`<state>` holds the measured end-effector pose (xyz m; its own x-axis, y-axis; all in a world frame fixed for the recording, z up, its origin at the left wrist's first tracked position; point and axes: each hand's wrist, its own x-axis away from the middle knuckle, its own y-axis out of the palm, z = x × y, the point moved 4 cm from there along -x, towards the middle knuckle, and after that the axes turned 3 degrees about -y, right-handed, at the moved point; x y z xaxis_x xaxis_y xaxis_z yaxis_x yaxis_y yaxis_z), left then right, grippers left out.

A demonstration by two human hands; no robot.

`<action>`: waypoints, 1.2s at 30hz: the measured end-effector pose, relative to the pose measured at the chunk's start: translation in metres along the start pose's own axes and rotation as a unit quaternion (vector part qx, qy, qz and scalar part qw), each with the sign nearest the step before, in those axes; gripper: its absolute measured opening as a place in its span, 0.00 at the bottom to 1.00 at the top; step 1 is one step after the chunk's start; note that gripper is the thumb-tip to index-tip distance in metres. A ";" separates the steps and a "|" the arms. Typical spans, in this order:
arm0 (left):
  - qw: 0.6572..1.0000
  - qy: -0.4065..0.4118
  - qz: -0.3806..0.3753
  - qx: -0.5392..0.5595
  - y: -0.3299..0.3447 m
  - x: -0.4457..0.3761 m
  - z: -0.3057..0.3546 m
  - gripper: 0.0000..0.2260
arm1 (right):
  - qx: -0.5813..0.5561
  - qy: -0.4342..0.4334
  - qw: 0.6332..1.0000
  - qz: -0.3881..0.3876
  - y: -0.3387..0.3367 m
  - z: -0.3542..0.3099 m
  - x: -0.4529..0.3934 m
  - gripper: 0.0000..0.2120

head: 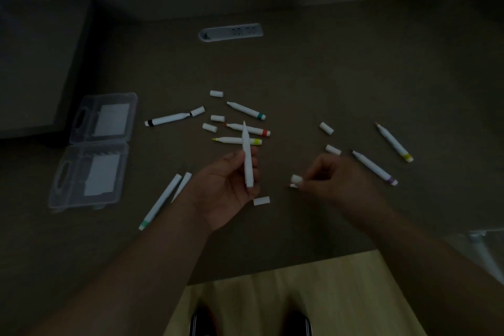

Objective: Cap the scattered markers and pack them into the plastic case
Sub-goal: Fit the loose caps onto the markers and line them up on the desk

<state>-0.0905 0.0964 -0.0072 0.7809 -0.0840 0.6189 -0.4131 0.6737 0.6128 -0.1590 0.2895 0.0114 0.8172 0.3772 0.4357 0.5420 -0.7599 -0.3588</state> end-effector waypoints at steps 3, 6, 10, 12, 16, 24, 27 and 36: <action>1.000 0.000 -0.008 0.005 0.000 0.000 0.000 0.12 | 0.168 -0.023 0.985 -0.026 0.019 0.009 0.015 0.07; 1.000 -0.003 -0.006 0.007 -0.001 -0.001 -0.001 0.11 | 0.265 -0.037 0.962 -0.058 0.032 0.022 0.021 0.13; 1.000 -0.011 0.011 0.002 -0.001 -0.001 -0.005 0.11 | 0.354 -0.027 0.933 -0.067 0.041 0.030 0.014 0.16; 1.000 -0.012 0.021 -0.005 0.000 -0.001 -0.006 0.11 | 0.330 -0.060 0.942 -0.025 0.042 0.032 0.012 0.13; 0.996 -0.022 0.047 -0.072 0.003 0.001 -0.012 0.15 | 0.182 -0.082 0.977 0.071 0.029 0.019 0.017 0.08; 0.956 -0.017 0.059 -0.287 0.019 0.005 -0.036 0.14 | -0.216 -0.057 0.965 0.141 -0.011 -0.023 -0.012 0.08; 0.950 -0.008 0.053 -0.307 0.023 0.005 -0.039 0.10 | -0.293 -0.049 0.947 0.120 -0.015 -0.028 -0.017 0.07; 0.949 0.013 0.055 -0.310 0.024 0.005 -0.035 0.10 | -0.296 -0.040 0.949 0.100 -0.008 -0.028 -0.011 0.06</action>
<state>-0.0800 0.1382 -0.0069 0.7643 0.0249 0.6444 -0.1439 0.9807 0.1328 -0.1782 0.2769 0.0326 0.9171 0.2160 0.3350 0.1898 -0.9757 0.1095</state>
